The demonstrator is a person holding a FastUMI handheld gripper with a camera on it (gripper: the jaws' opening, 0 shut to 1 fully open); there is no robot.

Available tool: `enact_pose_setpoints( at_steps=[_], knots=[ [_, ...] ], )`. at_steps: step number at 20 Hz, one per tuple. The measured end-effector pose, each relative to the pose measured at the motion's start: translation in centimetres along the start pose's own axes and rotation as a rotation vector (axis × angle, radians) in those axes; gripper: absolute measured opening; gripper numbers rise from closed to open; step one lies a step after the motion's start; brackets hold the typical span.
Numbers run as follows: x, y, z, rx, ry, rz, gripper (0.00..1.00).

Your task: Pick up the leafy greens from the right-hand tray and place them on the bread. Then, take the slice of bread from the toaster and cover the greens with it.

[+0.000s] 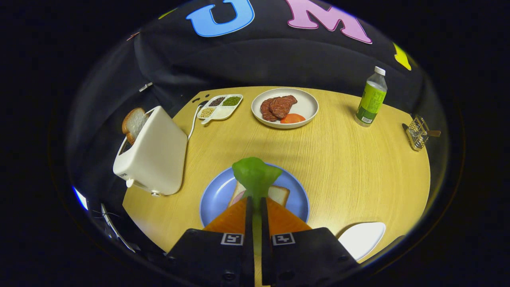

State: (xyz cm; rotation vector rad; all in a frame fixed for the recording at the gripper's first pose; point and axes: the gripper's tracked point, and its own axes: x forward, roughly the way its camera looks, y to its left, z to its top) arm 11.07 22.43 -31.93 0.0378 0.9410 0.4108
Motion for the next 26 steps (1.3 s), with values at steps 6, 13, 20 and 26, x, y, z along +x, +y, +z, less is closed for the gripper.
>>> enact_pose_setpoints(
  at_steps=[6, 13, 20, 26],
  knots=[
    [1.1, 0.0, -0.2, 0.003, 0.010, -0.006, 0.26],
    [0.3, 1.2, 0.6, 0.003, -0.023, 0.020, 0.72],
    [-2.5, 3.4, 5.2, -0.037, -0.126, 0.040, 0.99],
    [-4.8, 8.7, 10.6, -0.142, -0.218, 0.095, 0.99]
  ],
)
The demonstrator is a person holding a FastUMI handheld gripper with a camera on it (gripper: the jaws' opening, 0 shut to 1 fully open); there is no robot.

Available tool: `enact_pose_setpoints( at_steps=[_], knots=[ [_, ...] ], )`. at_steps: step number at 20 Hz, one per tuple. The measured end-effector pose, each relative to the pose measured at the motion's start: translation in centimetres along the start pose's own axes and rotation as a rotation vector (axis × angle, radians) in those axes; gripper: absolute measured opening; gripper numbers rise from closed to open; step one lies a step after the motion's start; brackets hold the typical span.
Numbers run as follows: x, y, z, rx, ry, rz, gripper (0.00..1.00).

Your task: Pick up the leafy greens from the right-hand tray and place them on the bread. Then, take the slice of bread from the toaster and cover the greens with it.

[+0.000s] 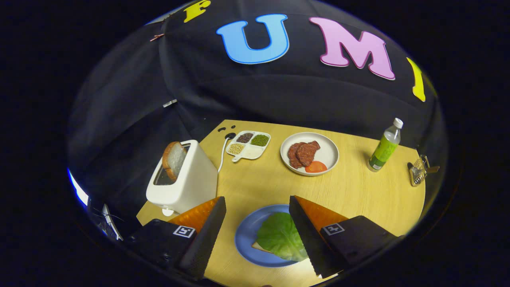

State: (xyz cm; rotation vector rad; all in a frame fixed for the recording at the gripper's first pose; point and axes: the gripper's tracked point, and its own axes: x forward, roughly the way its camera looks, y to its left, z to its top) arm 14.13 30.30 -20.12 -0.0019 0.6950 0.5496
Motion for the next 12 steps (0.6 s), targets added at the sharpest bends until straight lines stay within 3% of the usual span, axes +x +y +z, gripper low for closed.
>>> enact_pose_setpoints(
  at_steps=[7, 12],
  knots=[
    [1.8, 8.8, 4.8, -0.095, -0.069, 0.132, 0.99],
    [4.8, 13.7, 5.3, -0.148, -0.052, 0.190, 0.99]
  ],
)
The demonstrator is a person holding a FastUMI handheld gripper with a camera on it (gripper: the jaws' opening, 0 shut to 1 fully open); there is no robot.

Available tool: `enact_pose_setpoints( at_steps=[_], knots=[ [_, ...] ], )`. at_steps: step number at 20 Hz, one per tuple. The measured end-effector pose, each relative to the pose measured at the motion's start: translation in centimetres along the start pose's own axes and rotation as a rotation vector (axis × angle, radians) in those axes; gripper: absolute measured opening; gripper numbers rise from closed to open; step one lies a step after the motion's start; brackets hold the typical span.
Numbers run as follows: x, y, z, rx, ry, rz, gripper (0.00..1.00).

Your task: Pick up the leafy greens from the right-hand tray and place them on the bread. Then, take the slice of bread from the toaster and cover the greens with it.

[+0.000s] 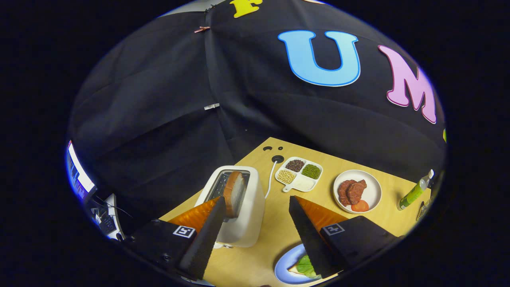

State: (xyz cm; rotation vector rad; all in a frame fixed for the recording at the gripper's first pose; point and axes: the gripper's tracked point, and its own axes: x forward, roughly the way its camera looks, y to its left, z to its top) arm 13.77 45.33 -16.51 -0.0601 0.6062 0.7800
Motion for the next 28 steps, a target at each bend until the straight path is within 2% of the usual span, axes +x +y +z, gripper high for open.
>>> enact_pose_setpoints(
  at_steps=[7, 12, 13, 15, 18, 19, 22, 28],
  knots=[
    [6.0, 2.5, -0.4, -0.043, 0.052, 0.004, 0.99],
    [7.8, 3.5, -1.4, -0.035, 0.092, -0.001, 0.98],
    [8.0, 3.8, -1.4, -0.043, 0.094, -0.001, 0.93],
    [8.4, 4.4, -1.7, -0.062, 0.104, -0.009, 0.73],
    [8.5, 3.3, -2.7, -0.083, 0.141, -0.075, 0.54],
    [8.5, 3.0, -2.9, -0.082, 0.153, -0.091, 0.43],
    [8.4, 3.2, -3.0, -0.076, 0.178, -0.089, 0.20],
    [6.0, 3.7, -0.1, -0.092, 0.122, -0.069, 0.14]
  ],
)
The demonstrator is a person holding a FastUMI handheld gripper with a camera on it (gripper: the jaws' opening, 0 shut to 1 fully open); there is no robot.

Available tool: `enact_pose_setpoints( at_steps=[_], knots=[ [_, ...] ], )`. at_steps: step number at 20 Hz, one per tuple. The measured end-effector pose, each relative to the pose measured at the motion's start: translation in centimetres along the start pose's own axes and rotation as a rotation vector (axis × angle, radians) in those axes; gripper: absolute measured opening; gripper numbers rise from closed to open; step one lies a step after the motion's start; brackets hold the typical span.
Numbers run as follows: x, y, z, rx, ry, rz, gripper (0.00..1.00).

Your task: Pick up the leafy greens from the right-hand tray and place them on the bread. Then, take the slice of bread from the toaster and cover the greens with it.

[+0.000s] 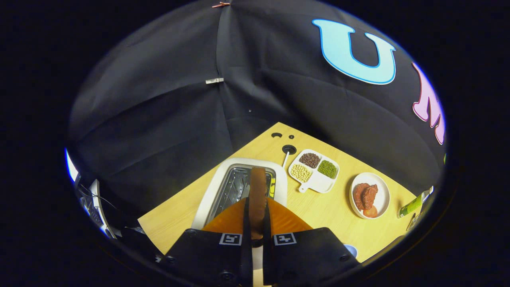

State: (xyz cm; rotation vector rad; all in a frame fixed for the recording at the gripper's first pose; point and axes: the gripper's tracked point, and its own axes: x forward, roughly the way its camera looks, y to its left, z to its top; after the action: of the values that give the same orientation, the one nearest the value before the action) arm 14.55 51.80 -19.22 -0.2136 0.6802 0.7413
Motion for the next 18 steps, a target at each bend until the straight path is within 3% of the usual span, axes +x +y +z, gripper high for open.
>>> enact_pose_setpoints(
  at_steps=[8, 18],
  knots=[
    [-6.5, -3.3, 6.1, 0.049, -0.151, -0.005, 0.14],
    [-11.7, -12.0, 2.3, 0.214, -0.176, -0.040, 0.14]
  ],
)
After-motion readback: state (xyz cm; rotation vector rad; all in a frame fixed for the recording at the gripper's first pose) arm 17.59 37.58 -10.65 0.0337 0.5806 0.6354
